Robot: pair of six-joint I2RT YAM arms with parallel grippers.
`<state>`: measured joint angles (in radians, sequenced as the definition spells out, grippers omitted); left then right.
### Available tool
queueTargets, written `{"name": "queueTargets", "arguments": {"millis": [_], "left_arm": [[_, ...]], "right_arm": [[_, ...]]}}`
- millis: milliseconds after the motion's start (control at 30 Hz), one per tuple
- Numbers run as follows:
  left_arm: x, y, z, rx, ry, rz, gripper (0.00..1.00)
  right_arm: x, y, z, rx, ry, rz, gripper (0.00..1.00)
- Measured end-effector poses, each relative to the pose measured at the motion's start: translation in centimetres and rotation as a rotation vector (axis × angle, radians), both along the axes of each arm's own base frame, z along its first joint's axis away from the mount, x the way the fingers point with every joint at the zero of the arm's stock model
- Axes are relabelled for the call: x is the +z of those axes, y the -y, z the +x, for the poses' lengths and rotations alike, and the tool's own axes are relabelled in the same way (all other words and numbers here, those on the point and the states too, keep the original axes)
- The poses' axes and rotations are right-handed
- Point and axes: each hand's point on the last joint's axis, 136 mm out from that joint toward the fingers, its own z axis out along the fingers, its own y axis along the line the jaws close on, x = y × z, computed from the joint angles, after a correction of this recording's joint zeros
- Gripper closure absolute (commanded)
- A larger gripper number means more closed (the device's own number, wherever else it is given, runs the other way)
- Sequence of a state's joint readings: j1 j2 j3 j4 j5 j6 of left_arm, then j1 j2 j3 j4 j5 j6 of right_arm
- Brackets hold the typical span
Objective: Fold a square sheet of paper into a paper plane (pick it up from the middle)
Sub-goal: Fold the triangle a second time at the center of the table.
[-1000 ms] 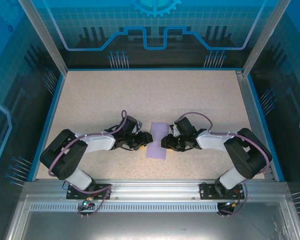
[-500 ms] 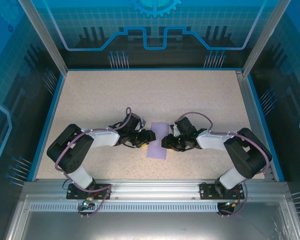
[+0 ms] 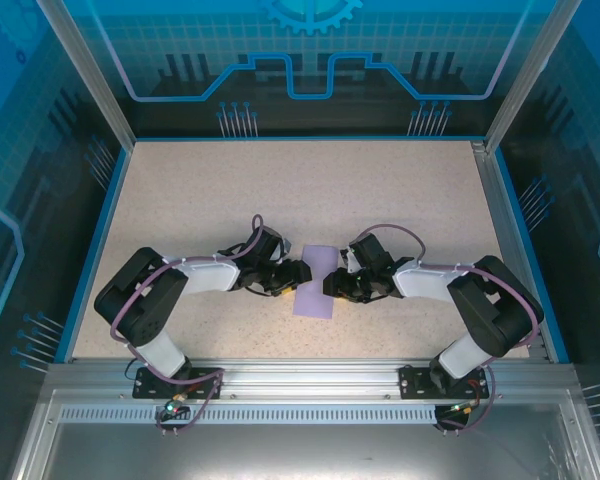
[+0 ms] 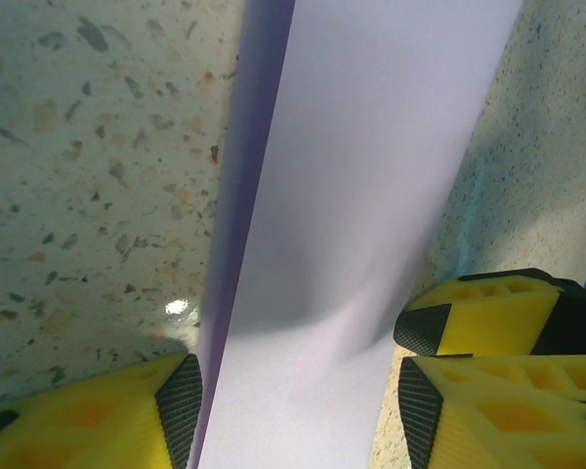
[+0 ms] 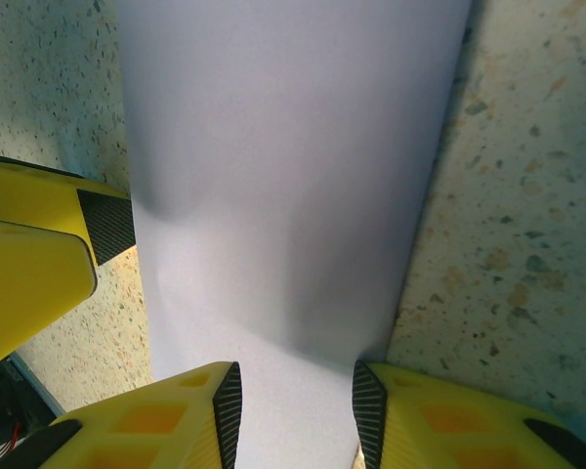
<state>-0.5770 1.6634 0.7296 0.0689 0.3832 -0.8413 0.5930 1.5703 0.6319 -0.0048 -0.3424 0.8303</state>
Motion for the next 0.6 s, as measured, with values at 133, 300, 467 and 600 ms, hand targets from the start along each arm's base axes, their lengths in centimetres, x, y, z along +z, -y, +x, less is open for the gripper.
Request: {"name": "queueTargets", "arguments": {"millis": [133, 300, 467, 600], "left_arm": [[-0.1, 0.1, -0.1, -0.007, -0.001, 0.003, 0.41], [0.0, 0.2, -0.1, -0.011, -0.005, -0.001, 0.42], [0.4, 0.7, 0.0, -0.023, 0.002, -0.031, 0.43], [0.9, 1.2, 0.1, -0.035, 0.014, -0.064, 0.43]], "right_arm": [[0.0, 0.0, 0.0, 0.0, 0.0, 0.002, 0.61], [0.0, 0.0, 0.1, -0.001, -0.002, 0.006, 0.61], [0.1, 0.0, 0.0, 0.0, -0.003, 0.008, 0.6], [0.1, 0.0, 0.0, 0.0, -0.003, 0.013, 0.6]]}}
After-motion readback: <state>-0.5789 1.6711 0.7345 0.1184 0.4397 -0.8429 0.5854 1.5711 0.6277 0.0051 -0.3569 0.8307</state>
